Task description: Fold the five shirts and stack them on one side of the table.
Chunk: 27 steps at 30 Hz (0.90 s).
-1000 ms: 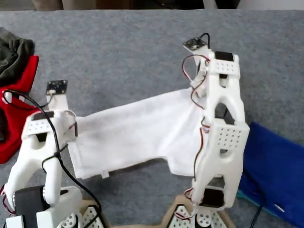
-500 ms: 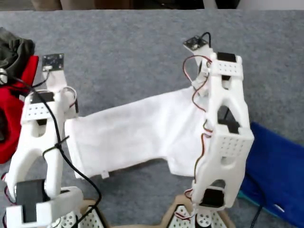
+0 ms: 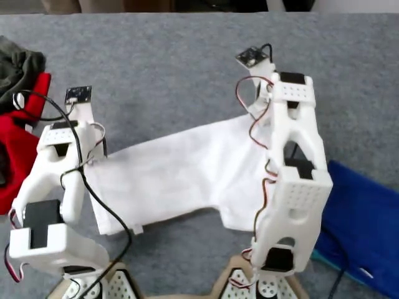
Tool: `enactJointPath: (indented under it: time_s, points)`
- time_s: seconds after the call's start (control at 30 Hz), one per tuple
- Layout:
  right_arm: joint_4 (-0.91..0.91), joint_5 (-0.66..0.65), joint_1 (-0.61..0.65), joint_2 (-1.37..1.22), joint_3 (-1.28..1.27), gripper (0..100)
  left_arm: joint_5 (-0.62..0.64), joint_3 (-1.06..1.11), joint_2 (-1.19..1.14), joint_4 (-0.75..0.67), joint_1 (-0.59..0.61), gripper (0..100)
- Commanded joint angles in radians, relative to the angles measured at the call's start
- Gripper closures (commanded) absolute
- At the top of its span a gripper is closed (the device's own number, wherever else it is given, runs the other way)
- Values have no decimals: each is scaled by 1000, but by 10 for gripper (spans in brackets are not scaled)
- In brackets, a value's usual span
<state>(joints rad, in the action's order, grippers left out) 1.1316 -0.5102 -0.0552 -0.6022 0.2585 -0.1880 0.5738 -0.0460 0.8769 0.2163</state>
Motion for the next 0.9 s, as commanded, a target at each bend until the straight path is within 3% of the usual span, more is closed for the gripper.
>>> enactJointPath:
  time_s: [0.0, 0.4, 0.77, 0.87]
  points:
    - [-17, -3, 5, -27, 42, 992, 6, -57, -12, 8, 20, 980]
    - [167, -3, -36, -214, 321, 993, -2, -152, -104, 14, 141, 980]
    - [173, -6, -33, -222, 331, 993, 5, -169, -102, 17, 189, 980]
    - [173, -6, -35, -220, 329, 993, 14, -233, -87, 72, 189, 980]
